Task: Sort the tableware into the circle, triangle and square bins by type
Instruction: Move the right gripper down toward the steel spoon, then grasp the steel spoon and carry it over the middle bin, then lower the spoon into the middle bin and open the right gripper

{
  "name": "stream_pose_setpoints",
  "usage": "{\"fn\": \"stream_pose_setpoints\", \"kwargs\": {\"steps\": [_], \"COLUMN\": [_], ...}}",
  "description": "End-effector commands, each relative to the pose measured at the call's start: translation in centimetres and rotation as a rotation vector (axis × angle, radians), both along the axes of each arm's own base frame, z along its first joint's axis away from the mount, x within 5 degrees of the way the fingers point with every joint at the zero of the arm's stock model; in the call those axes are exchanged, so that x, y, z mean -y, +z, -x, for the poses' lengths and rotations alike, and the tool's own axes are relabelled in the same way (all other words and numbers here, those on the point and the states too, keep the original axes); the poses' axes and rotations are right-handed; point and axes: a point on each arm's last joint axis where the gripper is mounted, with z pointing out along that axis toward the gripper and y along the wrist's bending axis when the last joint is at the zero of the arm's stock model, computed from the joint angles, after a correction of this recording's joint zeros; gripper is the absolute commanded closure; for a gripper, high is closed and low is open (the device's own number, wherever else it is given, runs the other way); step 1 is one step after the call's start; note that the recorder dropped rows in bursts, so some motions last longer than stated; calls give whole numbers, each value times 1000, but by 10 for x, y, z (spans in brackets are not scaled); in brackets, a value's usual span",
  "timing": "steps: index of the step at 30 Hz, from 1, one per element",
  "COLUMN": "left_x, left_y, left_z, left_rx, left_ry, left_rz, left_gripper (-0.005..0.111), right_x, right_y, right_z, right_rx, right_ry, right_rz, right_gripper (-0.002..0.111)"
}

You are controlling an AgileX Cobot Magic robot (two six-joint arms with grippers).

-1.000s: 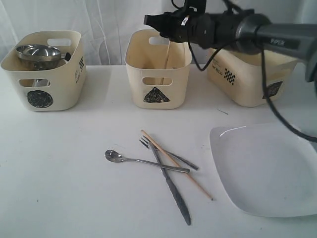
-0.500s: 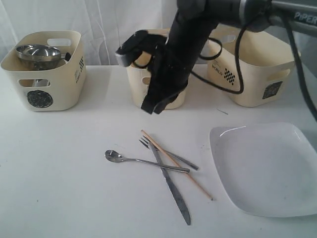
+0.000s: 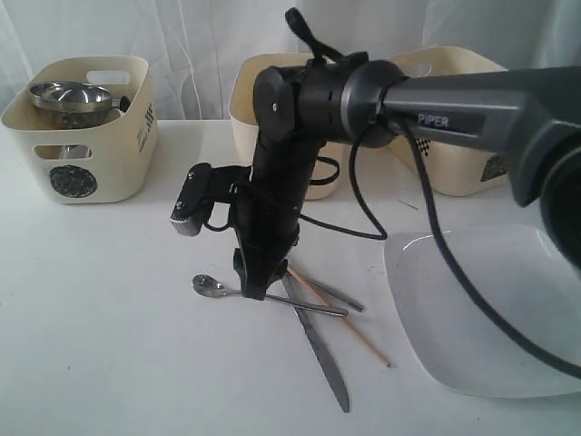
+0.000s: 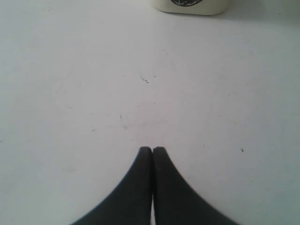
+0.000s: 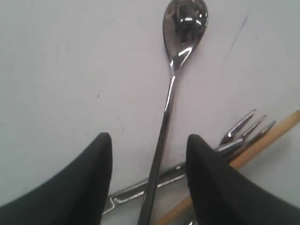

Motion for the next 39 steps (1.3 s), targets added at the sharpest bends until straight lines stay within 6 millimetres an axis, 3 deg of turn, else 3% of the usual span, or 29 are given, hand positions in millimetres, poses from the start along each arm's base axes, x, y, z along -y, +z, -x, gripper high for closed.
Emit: {"fn": "stream_pose_setpoints", "kwargs": {"steps": [1, 7, 13, 15, 20, 25, 28, 30, 33, 39], "left_x": [1, 1, 1, 1, 1, 1, 1, 1, 1, 1], "left_y": [-4, -4, -4, -4, -4, -4, -4, -4, -4, -4], "left_z": [2, 2, 2, 2, 2, 2, 2, 2, 2, 2], "left_rx": [-36, -36, -36, -36, -36, -36, -36, -36, -36, -36], "left_ry": [-9, -9, -9, -9, -9, -9, -9, -9, -9, -9], "left_rz": [14, 14, 14, 14, 14, 14, 14, 14, 14, 14], "left_gripper": [107, 107, 107, 107, 107, 107, 107, 107, 107, 107], "right_x": [-7, -5, -6, -6, -7, 1, 14, 26, 47, 76], "right_y": [-22, -47, -64, -59, 4, 107, 158, 173, 180, 167], "right_z": [-6, -12, -13, -12, -14, -23, -29, -35, -49, -86], "right_rx": [36, 41, -34, -37, 1, 270, 459, 527, 555, 616], "right_ry": [9, 27, -207, -220, -227, -297, -363, -423, -579, -790], "right_rz": [0, 65, 68, 52, -3, -198, -344, -407, -488, -663], "right_gripper": [61, 66, 108, 108, 108, 108, 108, 108, 108, 108]}}
